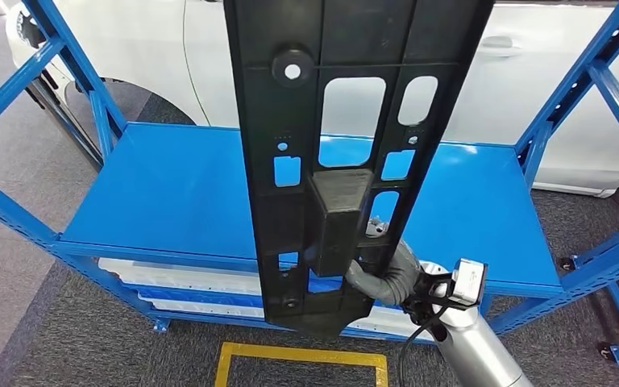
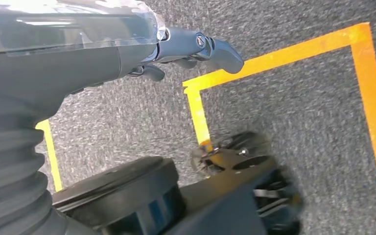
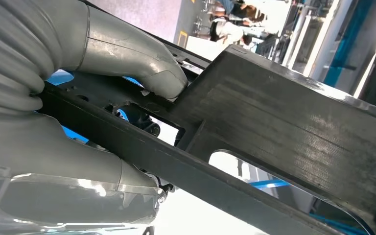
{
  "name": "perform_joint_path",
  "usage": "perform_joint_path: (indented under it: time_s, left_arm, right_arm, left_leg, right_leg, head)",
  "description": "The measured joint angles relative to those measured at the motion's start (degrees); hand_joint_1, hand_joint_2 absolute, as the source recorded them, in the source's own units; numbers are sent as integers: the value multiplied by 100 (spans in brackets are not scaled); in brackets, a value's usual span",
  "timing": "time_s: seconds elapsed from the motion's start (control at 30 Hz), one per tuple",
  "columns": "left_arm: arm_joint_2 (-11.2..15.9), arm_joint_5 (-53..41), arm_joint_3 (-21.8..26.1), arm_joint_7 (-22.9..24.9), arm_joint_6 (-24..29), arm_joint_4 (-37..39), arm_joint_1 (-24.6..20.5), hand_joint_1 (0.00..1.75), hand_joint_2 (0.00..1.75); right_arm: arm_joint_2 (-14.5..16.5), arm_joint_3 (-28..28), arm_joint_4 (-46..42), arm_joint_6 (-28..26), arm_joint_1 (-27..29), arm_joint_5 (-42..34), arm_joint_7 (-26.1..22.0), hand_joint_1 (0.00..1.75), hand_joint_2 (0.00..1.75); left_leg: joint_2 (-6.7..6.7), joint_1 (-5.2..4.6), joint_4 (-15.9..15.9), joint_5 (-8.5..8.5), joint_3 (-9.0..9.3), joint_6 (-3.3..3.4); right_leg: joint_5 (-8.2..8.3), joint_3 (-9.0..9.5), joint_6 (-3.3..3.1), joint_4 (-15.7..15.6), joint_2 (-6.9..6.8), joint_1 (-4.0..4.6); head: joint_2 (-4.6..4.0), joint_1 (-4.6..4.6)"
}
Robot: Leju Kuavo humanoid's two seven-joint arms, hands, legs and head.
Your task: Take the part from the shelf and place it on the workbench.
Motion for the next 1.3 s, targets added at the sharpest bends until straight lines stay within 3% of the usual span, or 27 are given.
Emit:
perform_joint_path:
  time_s: [0.03,0.07,0.1,0.17,0.23,0.37,0.43,0.5,0.53,0.57,0.6,0.63,0.67,0.73,0.8,0.87,0.9,0.93,1.03,1.07,1.1,1.13,1.17,1.2,1.23,1.3]
  left_arm:
    - [1,-1,5,9,-6,0,1,0,175]
    - [1,-1,10,15,-10,0,1,0,175]
    - [2,1,15,17,-13,0,1,0,175]
    - [2,3,19,16,-13,0,-9,0,175]
    - [1,3,20,9,-10,0,-17,0,175]
    - [-1,2,26,-14,-9,1,3,0,175]
    - [-5,-1,30,-25,-13,2,-1,0,175]
    - [-5,-10,31,-30,-20,2,-2,0,175]
    - [-5,-15,31,-31,-25,2,3,0,175]
    - [-5,-20,31,-31,-29,2,8,0,175]
    - [-5,-22,32,-31,-32,2,12,0,175]
    - [-5,-23,32,-31,-33,2,13,0,175]
    - [-5,-24,33,-31,-33,2,12,0,175]
    - [-7,-25,33,-31,-34,2,12,0,175]
    - [-8,-31,33,-23,-34,2,10,0,175]
    - [-8,-41,34,-5,-35,2,10,0,175]
    - [-7,-45,34,3,-35,2,11,0,175]
    - [-6,-48,35,10,-36,2,15,0,175]
    - [-5,-44,38,9,-42,2,23,0,175]
    - [-5,-38,40,3,-45,2,24,0,175]
    - [-5,-29,44,-5,-48,2,25,0,175]
    - [-4,-22,49,-12,-50,2,26,0,175]
    - [-3,-17,54,-16,-51,2,26,0,175]
    - [-2,-17,57,-19,-52,2,25,0,175]
    - [-1,-23,57,-20,-52,2,21,0,175]
    - [-1,-45,57,-25,-57,2,16,0,175]
  right_arm:
    - [0,-1,-7,-9,35,9,8,175,175]
    - [-1,-2,-13,-12,67,20,14,175,175]
    - [-1,-3,-20,-13,92,30,15,175,175]
    - [-2,-7,-49,-13,117,39,16,175,175]
    - [-11,-15,-80,-13,118,39,16,175,175]
    - [-21,-40,-101,-23,147,41,16,175,175]
    - [-21,-62,-106,-41,163,43,15,175,175]
    - [-19,-77,-107,-79,191,46,9,175,175]
    - [-18,-84,-107,-97,216,48,5,175,175]
    - [-17,-90,-107,-112,247,49,0,175,175]
    - [-17,-97,-107,-118,273,50,-4,175,175]
    - [-18,-101,-107,-119,289,52,-6,175,175]
    - [-19,-105,-114,-120,297,54,-9,175,175]
    - [-20,-120,-143,-122,300,55,-14,175,175]
    - [-20,-137,-178,-125,306,56,-23,175,175]
    - [-20,-146,-205,-128,310,60,-31,175,175]
    - [-25,-148,-217,-130,308,65,-31,175,175]
    - [-31,-148,-229,-132,305,68,-30,175,175]
    - [-55,-152,-246,-131,299,71,-27,175,175]
    - [-60,-154,-246,-131,303,68,-25,175,175]
    - [-62,-156,-246,-131,310,62,-22,175,175]
    - [-63,-163,-246,-131,320,51,-22,175,175]
    - [-63,-177,-247,-134,334,33,-27,175,175]
    - [-63,-201,-249,-139,349,6,-34,175,175]
    - [-65,-235,-258,-146,366,-27,-43,175,175]
    - [-69,-320,-282,-159,395,-92,-62,175,175]
  left_leg:
    - [0,3,297,-135,-82,-11]
    - [0,3,395,-164,-67,-14]
    - [0,3,237,-84,72,-7]
    - [-9,1,-606,191,600,32]
    - [-27,-19,-1225,368,946,87]
    - [-14,-37,-1300,536,897,234]
    - [15,-15,-1325,674,781,307]
    - [31,-20,-1318,794,623,337]
    - [36,-23,-1311,851,540,336]
    - [39,-26,-1300,905,457,334]
    - [40,-28,-1285,953,376,326]
    - [41,-30,-1266,996,303,315]
    - [41,-31,-1243,1035,240,301]
    - [42,-43,-1217,1109,157,254]
    - [46,-42,-1228,1190,138,188]
    - [48,-29,-1252,1263,132,118]
    - [42,-27,-1215,1205,101,85]
    - [35,-25,-1096,1041,48,57]
    - [21,-12,-163,178,-189,-7]
    - [21,-10,153,33,-220,-24]
    - [21,-9,338,40,-185,-35]
    - [21,-8,345,177,-64,-36]
    - [19,-8,161,355,150,-24]
    - [9,-9,-180,468,446,2]
    - [-3,-18,-624,465,778,33]
    - [-27,-41,-1268,317,1197,99]
  right_leg:
    - [31,-43,-1,5,1,6]
    - [63,-88,3,13,4,11]
    - [95,-132,11,23,11,13]
    - [157,-209,43,50,29,14]
    - [216,-246,99,72,40,23]
    - [284,-284,239,66,46,13]
    - [-64,-429,287,354,46,-6]
    - [-643,-651,329,1079,42,-25]
    - [-835,-726,346,1455,42,-29]
    - [-904,-726,355,1701,42,-30]
    - [-851,-620,353,1733,42,-29]
    - [-720,-395,339,1524,41,-27]
    - [-597,-78,313,1140,40,-22]
    - [-551,497,253,325,32,12]
    - [-591,677,197,-2,32,53]
    - [-497,629,123,-28,28,52]
    - [-435,588,78,-52,18,40]
    - [-360,534,32,-80,7,25]
    - [-138,276,-28,-100,-7,22]
    - [-69,179,-24,-92,-8,26]
    - [-2,79,-18,-80,-11,29]
    - [62,-21,-7,-61,-13,30]
    - [123,-118,8,-38,-13,31]
    - [179,-199,26,-11,-13,31]
    - [226,-262,49,16,-11,38]
    - [325,-307,109,33,-16,43]
  head:
    - [0,0]
    - [0,0]
    - [0,0]
    - [0,0]
    - [0,0]
    - [0,1]
    - [0,1]
    - [0,2]
    - [0,2]
    - [0,1]
    - [0,1]
    - [0,1]
    - [0,0]
    - [0,-1]
    - [0,-1]
    - [0,1]
    - [0,1]
    - [0,1]
    - [0,0]
    - [0,0]
    - [0,0]
    - [0,0]
    - [0,0]
    - [0,-1]
    - [0,-1]
    - [0,-1]
